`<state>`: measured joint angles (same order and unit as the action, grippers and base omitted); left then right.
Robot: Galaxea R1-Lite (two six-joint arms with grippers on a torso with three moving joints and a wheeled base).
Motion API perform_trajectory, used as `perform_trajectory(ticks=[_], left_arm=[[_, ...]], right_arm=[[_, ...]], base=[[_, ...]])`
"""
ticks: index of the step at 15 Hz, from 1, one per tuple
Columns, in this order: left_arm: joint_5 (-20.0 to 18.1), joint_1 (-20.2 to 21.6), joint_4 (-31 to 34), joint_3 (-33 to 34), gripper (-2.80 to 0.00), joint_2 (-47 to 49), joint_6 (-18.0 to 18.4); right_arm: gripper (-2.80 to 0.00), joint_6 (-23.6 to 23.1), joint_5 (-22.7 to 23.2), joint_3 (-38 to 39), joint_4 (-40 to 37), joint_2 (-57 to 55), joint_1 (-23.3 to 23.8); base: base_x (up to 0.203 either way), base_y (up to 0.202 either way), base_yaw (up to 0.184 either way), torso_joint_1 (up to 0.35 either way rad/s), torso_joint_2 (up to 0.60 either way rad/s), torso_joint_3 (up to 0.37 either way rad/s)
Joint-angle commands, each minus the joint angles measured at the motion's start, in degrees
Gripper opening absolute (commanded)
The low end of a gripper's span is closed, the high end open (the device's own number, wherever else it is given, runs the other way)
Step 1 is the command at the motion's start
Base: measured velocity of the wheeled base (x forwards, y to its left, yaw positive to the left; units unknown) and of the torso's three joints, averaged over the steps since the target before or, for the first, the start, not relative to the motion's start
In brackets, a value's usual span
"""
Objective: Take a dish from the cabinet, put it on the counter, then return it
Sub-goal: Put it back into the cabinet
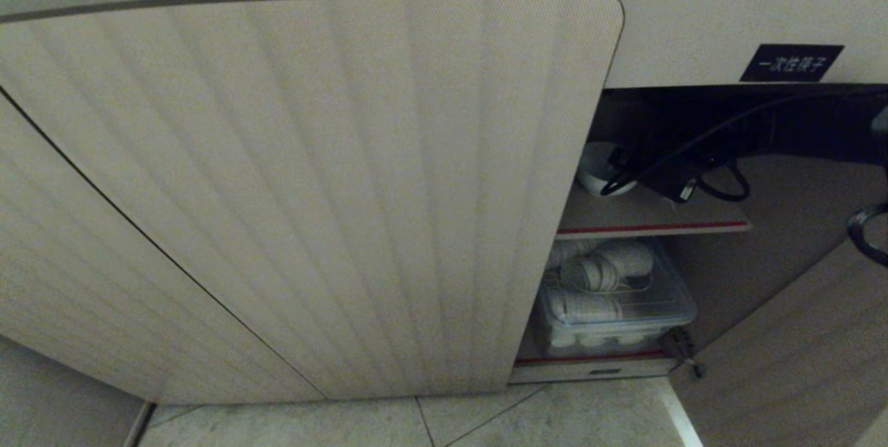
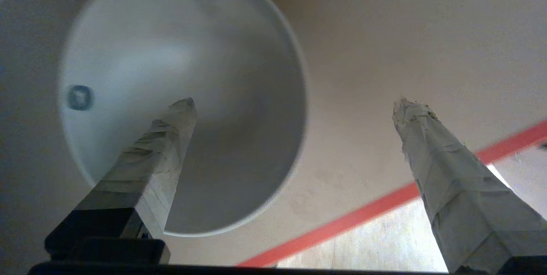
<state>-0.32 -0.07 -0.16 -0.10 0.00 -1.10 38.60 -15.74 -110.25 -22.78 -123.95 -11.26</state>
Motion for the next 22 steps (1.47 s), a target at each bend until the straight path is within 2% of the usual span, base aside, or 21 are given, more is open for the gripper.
perform_trajectory(ticks=[1,6,10,15,19,22], left_arm=[[0.03,0.04,-0.02,0.01,-2.80,0.00,-0.04],[0.04,0.05,-0.02,0.01,-2.80,0.00,-0.04],[0.04,-0.02,-0.02,0.01,-2.80,0.00,-0.04],[-0.03,-0.01,-0.02,0.01,-2.80,0.00,-0.04],[0.03,0.06,-0.02,0.01,-2.80,0.00,-0.04],[-0.01,-0.02,-0.02,0.01,-2.80,0.00,-0.04]], right_arm=[[0.00,-0.79,-0.35,1.35,1.85,0.38,-0.50],[0.00,-5.26,-2.24,5.99,9.12,1.75,-0.60],[0.00,-5.81,-2.54,7.33,11.44,2.23,-0.60],[0.00,-11.35,-2.45,11.84,17.49,3.32,-0.52],[0.00,-11.63,-2.54,14.82,22.77,3.94,-0.51],[0.00,-13.97,-2.54,18.26,27.45,4.74,-0.51]], base=[[0.000,0.000,0.000,0.000,0.00,0.000],[0.000,0.000,0.000,0.000,0.00,0.000],[0.000,0.000,0.000,0.000,0.00,0.000],[0.000,0.000,0.000,0.000,0.00,0.000],[0.000,0.000,0.000,0.000,0.00,0.000],[0.000,0.000,0.000,0.000,0.00,0.000]])
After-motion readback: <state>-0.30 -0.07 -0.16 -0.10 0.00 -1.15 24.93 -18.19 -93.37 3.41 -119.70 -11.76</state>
